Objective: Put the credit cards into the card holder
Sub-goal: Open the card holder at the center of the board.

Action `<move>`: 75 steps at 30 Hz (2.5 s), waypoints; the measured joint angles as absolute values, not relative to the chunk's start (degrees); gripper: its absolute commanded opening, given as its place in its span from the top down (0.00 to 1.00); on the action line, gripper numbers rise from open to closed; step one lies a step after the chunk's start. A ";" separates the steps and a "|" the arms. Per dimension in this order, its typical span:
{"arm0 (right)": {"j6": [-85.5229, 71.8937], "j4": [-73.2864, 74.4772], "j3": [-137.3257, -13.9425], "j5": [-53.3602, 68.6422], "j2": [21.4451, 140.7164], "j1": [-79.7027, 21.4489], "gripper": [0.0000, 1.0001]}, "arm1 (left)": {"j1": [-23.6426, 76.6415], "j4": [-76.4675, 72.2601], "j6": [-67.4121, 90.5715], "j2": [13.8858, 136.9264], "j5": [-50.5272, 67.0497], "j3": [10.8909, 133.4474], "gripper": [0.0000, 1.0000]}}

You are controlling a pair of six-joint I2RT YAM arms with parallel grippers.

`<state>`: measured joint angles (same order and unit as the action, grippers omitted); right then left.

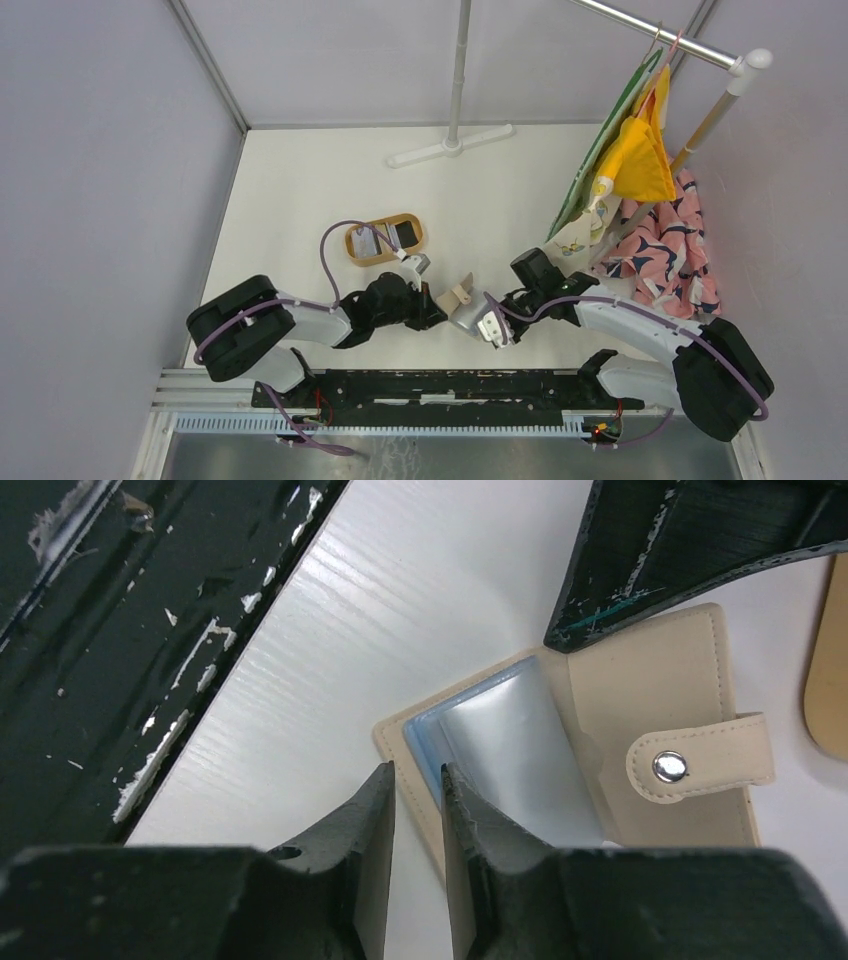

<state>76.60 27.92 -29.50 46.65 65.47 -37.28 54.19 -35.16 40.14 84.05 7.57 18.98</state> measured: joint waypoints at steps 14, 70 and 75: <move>72.10 20.62 -28.99 34.30 66.61 -40.62 0.52 | 53.28 -38.46 41.10 89.01 13.15 19.03 0.98; 59.37 13.69 -28.40 31.27 63.13 -40.95 0.41 | 51.51 -43.46 40.97 97.47 20.05 23.83 0.95; 57.76 12.64 -28.40 29.26 63.16 -40.38 0.39 | 51.48 -43.40 40.97 97.47 20.01 23.86 0.86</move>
